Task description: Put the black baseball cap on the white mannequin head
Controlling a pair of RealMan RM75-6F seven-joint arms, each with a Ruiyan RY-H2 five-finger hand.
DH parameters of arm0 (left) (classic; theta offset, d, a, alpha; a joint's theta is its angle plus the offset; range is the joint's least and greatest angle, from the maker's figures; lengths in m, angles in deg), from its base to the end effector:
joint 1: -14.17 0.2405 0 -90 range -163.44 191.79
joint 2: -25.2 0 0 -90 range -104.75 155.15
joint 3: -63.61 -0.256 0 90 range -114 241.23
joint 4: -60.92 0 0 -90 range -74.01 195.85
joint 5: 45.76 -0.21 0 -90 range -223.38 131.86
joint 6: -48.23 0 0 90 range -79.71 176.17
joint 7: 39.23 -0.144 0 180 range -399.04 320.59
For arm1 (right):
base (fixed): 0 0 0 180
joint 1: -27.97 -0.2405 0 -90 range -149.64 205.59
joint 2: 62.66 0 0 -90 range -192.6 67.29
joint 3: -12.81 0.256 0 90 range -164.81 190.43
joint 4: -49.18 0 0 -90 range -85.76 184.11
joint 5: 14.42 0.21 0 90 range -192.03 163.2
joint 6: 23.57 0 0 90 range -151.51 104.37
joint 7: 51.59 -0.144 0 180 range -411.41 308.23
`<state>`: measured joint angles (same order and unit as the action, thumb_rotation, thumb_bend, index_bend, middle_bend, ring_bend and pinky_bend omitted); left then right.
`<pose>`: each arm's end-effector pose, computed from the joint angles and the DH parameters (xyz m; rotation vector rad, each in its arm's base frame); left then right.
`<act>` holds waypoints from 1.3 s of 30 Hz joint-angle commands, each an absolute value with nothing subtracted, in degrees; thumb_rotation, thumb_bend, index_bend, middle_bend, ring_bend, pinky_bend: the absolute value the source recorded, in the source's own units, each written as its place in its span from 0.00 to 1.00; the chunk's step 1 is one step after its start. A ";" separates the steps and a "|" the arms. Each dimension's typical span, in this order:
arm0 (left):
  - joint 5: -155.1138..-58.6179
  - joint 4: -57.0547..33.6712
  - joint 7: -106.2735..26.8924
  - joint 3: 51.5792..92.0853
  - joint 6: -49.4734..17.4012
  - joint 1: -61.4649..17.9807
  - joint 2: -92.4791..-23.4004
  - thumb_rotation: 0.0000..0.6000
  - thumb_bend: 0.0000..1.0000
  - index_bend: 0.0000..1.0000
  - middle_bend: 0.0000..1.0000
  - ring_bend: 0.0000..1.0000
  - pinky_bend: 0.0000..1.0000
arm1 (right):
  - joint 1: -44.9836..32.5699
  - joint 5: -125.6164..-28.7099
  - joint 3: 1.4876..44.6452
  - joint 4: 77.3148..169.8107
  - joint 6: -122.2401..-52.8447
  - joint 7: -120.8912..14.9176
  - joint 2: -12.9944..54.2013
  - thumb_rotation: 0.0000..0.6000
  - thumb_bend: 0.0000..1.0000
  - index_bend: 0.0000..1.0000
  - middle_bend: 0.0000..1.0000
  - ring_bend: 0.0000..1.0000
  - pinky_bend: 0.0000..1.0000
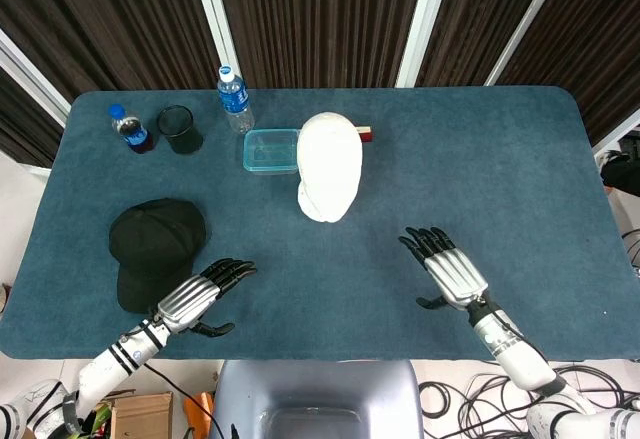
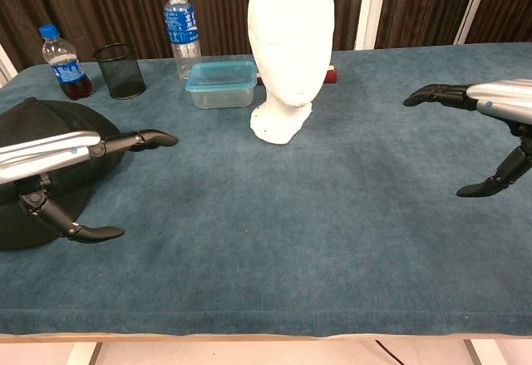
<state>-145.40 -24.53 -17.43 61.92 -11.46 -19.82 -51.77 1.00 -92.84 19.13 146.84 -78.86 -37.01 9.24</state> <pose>-0.1980 0.2712 0.0191 -2.1180 -1.1905 -1.1570 -0.2139 -0.2743 0.0510 1.9054 -0.9638 0.8262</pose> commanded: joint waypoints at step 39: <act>-136.62 16.07 -38.75 61.86 -36.25 3.10 -74.84 1.00 0.29 0.32 0.31 0.23 0.30 | 15.17 -103.19 10.93 147.24 -98.94 -51.52 -4.29 1.00 0.07 0.00 0.00 0.00 0.00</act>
<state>-136.73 14.81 -38.65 61.47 -36.52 3.44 -73.92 14.90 -103.31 10.78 147.72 -98.68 -50.85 -4.09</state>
